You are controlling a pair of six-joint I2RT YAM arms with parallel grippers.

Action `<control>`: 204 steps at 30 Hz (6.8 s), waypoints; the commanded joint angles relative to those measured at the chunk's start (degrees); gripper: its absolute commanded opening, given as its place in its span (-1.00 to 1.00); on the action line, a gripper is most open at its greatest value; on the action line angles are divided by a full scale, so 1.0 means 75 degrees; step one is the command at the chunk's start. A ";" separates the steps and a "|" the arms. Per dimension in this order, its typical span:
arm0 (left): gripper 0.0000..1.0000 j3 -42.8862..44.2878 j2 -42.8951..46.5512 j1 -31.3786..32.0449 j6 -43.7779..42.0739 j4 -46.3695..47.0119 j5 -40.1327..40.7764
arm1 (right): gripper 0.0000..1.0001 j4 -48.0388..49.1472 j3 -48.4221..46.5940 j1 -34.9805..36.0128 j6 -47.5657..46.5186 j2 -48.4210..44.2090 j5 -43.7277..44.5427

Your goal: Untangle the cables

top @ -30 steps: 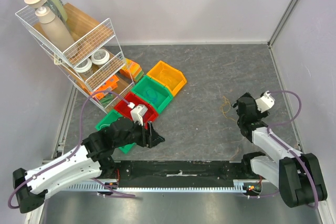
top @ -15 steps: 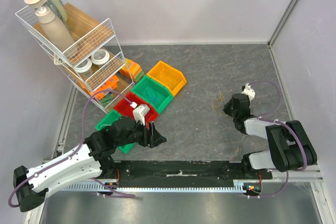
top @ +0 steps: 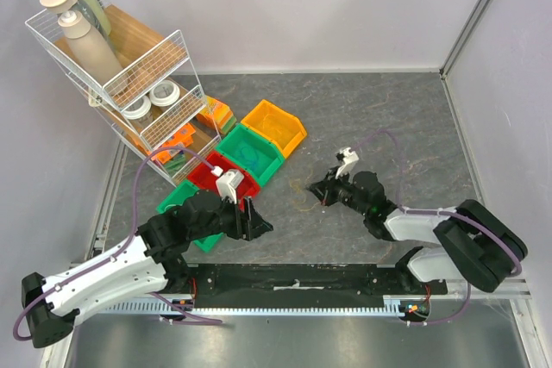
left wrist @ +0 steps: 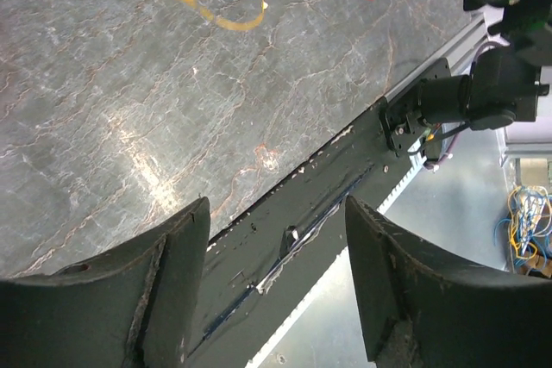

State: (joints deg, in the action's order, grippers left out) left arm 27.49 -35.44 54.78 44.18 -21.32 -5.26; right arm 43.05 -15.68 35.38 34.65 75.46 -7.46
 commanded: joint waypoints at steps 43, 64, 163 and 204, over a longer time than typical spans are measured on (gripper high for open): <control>0.15 0.2711 -0.7017 0.0149 0.0964 0.1471 0.2611 | -1.00 0.0659 0.0954 0.1670 -0.0238 -0.1425 0.1089; 0.13 0.3190 -0.8165 0.0160 0.0836 0.2081 0.2493 | -1.00 0.0659 0.0978 0.1670 -0.0249 -0.1437 0.1089; -0.97 0.1937 -0.4720 0.0617 -0.0969 0.0030 0.1627 | 0.40 -0.2118 -0.1365 0.1588 0.0008 0.1070 0.2484; -0.27 0.3003 -0.6302 0.0512 -0.1836 0.0838 0.3115 | -1.00 -0.0244 -0.0862 0.1576 -0.0261 0.1329 -0.0329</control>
State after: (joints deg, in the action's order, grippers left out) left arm 49.25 -83.81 58.96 31.35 -19.09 16.64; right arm 35.90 -23.16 47.40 33.41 87.07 -7.22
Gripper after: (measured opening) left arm 0.335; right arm 0.007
